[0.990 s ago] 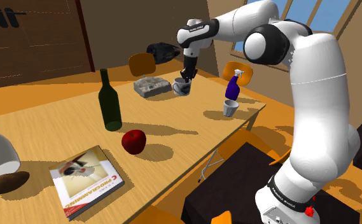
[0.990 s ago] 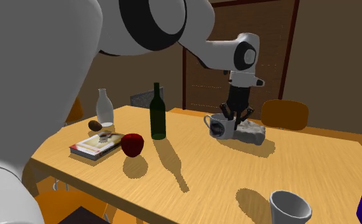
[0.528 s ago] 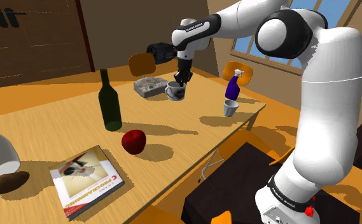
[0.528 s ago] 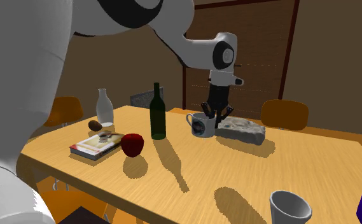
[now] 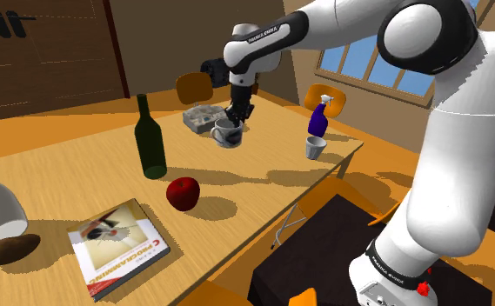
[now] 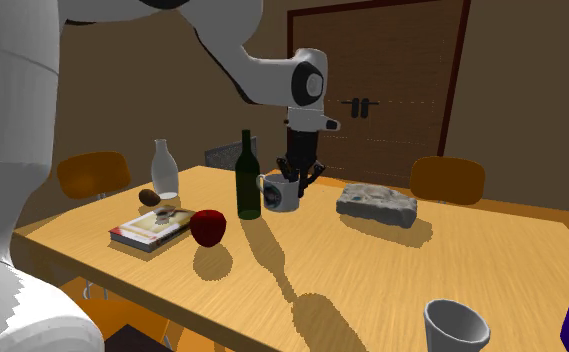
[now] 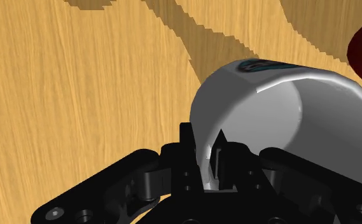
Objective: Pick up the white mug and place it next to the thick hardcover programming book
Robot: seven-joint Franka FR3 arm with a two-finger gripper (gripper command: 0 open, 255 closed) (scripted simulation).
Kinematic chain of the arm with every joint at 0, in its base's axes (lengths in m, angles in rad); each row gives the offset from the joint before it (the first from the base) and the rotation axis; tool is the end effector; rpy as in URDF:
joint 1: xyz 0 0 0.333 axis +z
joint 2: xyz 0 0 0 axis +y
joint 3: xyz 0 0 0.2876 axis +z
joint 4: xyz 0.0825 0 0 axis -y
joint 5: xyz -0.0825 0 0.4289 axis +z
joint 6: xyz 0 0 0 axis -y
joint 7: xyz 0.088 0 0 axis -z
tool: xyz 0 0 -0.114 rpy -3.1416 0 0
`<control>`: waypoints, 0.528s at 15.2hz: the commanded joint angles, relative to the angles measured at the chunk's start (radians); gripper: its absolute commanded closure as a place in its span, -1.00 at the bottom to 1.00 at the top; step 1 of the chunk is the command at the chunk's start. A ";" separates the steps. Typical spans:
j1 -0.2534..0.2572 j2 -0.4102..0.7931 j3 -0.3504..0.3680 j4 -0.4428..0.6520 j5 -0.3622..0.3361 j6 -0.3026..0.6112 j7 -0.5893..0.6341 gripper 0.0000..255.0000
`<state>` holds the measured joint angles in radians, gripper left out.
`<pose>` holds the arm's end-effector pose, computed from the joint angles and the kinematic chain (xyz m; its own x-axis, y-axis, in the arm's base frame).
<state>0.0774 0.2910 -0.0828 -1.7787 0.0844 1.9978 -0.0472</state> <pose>0.6573 0.0044 0.3327 0.9976 0.0086 -0.0689 0.0049 -0.9985 -0.0537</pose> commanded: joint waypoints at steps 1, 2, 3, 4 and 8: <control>0.031 -0.031 0.016 -0.057 -0.003 0.029 0.047 1.00; 0.045 -0.044 0.024 -0.075 -0.004 0.036 0.068 1.00; 0.058 -0.056 0.032 -0.092 -0.005 0.042 0.089 1.00; 0.071 -0.066 0.041 -0.107 -0.006 0.048 0.111 1.00; 0.125 -0.101 0.076 -0.157 -0.008 0.068 0.198 1.00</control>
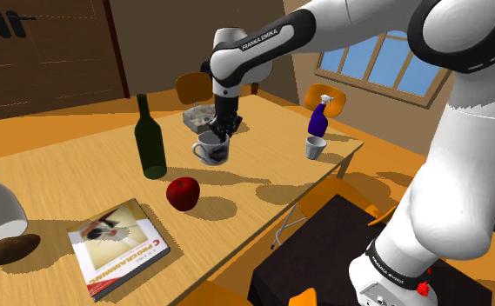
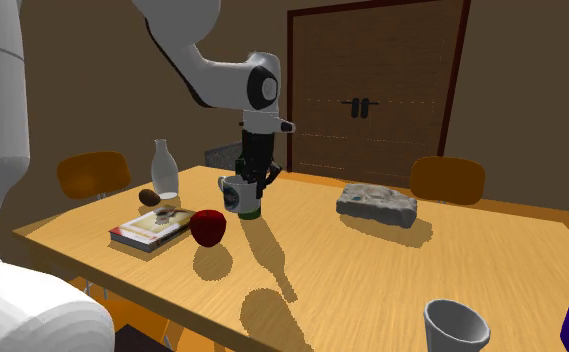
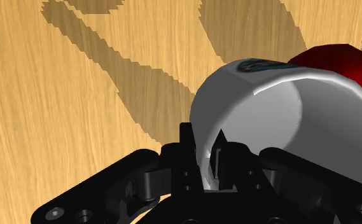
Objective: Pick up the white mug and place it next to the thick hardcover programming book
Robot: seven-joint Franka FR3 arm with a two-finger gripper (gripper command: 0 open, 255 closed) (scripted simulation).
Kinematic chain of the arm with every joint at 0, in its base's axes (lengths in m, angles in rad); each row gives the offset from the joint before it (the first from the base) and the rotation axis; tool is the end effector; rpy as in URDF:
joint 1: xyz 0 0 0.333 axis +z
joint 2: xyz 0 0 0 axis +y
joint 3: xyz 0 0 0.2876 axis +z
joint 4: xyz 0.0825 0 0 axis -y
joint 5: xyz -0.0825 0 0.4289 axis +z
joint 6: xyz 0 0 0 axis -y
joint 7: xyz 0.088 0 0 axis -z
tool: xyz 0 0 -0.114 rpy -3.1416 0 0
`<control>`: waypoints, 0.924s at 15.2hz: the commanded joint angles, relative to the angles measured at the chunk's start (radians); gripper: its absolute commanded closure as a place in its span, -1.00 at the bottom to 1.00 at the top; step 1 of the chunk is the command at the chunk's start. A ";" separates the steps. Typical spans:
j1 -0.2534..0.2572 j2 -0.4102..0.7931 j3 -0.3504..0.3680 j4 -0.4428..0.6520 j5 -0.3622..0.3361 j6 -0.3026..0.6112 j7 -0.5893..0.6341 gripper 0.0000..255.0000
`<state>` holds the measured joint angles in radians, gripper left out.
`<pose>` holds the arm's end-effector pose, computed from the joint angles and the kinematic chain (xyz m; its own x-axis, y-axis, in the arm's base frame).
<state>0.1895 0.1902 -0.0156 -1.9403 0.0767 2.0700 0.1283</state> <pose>0.6135 0.1124 0.3230 0.9976 0.0089 -0.0690 0.0052 -0.9985 -0.0536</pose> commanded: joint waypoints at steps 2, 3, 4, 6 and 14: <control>0.039 -0.013 0.027 -0.013 -0.001 0.004 0.067 1.00; 0.052 -0.018 0.036 -0.020 -0.002 0.008 0.090 1.00; 0.066 -0.022 0.046 -0.026 -0.002 0.011 0.112 1.00; 0.092 -0.028 0.065 -0.034 -0.002 0.017 0.158 1.00; 0.199 -0.015 0.141 -0.021 -0.009 0.030 0.343 1.00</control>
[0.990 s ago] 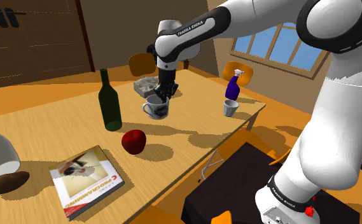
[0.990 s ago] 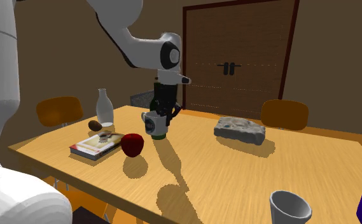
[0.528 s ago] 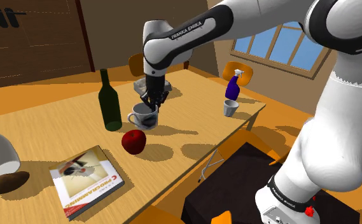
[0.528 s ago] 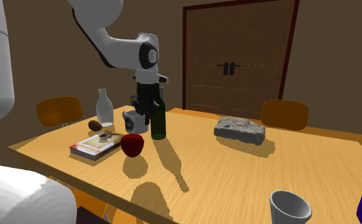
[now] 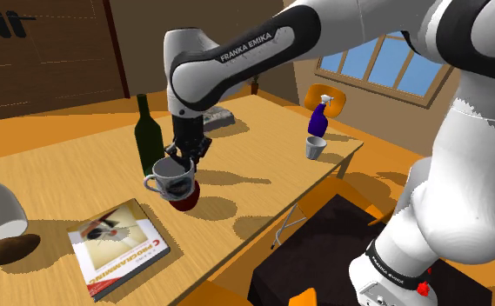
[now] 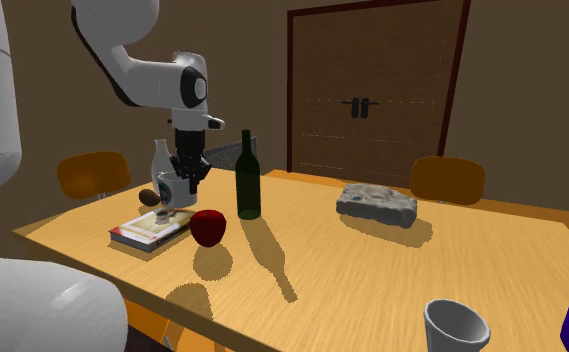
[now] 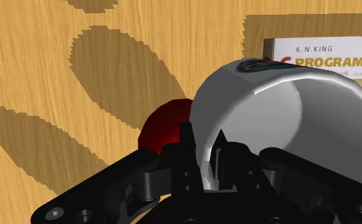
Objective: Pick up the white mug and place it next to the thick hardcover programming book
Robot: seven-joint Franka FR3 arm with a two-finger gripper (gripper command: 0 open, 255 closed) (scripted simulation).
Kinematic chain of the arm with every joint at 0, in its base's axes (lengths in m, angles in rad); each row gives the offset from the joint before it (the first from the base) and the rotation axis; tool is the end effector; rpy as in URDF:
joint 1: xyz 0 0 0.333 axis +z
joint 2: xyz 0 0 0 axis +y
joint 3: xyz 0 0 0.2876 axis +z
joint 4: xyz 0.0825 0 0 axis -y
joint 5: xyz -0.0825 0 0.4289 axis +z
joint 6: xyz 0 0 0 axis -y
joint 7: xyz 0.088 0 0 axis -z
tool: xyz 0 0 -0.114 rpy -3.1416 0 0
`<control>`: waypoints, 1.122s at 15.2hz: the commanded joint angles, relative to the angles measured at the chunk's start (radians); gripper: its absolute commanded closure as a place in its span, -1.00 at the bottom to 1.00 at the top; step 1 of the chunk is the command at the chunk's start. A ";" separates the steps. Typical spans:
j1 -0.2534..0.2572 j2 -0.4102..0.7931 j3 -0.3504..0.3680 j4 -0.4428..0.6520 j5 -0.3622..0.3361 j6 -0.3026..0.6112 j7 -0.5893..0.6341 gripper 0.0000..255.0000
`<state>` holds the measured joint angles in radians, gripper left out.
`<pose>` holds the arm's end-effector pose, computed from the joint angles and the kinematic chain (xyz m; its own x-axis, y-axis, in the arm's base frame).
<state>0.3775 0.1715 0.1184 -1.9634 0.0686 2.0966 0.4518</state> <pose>0.5445 0.2977 0.3263 0.9976 0.0090 -0.0690 0.0053 -0.9986 -0.0533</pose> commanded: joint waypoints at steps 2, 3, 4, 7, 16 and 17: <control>0.038 0.015 0.026 0.017 -0.005 0.003 0.067 1.00; 0.052 0.022 0.035 0.026 -0.007 0.003 0.091 1.00; 0.065 0.031 0.043 0.036 -0.010 0.002 0.114 1.00; 0.108 0.060 0.068 0.075 -0.020 -0.002 0.185 1.00; 0.244 0.194 0.124 0.258 -0.067 -0.042 0.391 1.00; 0.261 0.213 0.129 0.285 -0.074 -0.049 0.413 1.00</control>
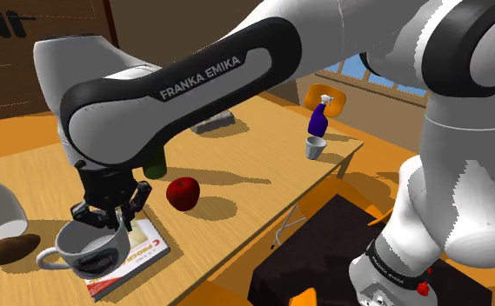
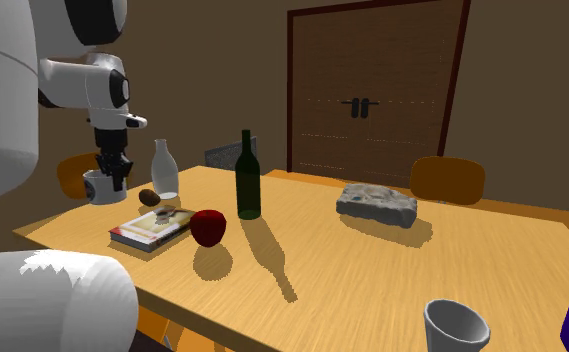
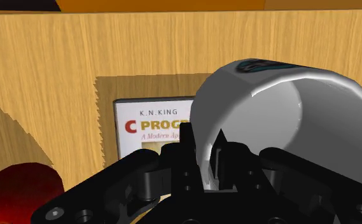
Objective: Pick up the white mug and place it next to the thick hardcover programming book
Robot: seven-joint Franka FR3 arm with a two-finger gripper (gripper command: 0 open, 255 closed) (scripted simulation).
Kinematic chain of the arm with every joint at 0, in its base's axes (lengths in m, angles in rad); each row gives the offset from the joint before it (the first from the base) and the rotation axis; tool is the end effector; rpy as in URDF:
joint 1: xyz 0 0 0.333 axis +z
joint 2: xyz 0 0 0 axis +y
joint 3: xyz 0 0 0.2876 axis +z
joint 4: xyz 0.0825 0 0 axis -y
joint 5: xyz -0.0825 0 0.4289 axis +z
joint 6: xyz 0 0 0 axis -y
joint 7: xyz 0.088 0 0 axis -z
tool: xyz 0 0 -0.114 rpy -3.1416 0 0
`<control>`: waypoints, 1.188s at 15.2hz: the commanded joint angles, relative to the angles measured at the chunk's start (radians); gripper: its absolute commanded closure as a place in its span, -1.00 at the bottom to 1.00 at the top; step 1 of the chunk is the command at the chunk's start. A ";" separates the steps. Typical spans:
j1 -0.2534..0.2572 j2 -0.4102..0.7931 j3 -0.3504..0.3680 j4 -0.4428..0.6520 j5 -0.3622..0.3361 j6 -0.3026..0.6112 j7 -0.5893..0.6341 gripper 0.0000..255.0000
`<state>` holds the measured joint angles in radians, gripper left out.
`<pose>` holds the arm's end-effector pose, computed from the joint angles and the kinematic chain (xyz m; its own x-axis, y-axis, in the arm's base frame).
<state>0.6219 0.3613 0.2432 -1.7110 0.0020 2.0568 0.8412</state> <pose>0.4491 0.5117 0.3303 0.9976 0.0099 -0.0686 0.0062 -0.9985 -0.0536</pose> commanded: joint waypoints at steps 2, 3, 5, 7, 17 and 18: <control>0.050 0.064 0.011 0.093 -0.021 -0.027 0.066 1.00; 0.067 0.086 0.015 0.125 -0.028 -0.036 0.087 1.00; 0.103 0.133 0.020 0.196 -0.042 -0.059 0.127 1.00; 0.140 0.185 0.024 0.276 -0.057 -0.086 0.165 1.00; 0.162 0.253 0.018 0.262 -0.073 -0.003 0.184 1.00; 0.163 0.259 0.017 0.257 -0.074 0.007 0.184 1.00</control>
<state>0.7847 0.6146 0.2610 -1.4491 -0.0706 2.0534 1.0259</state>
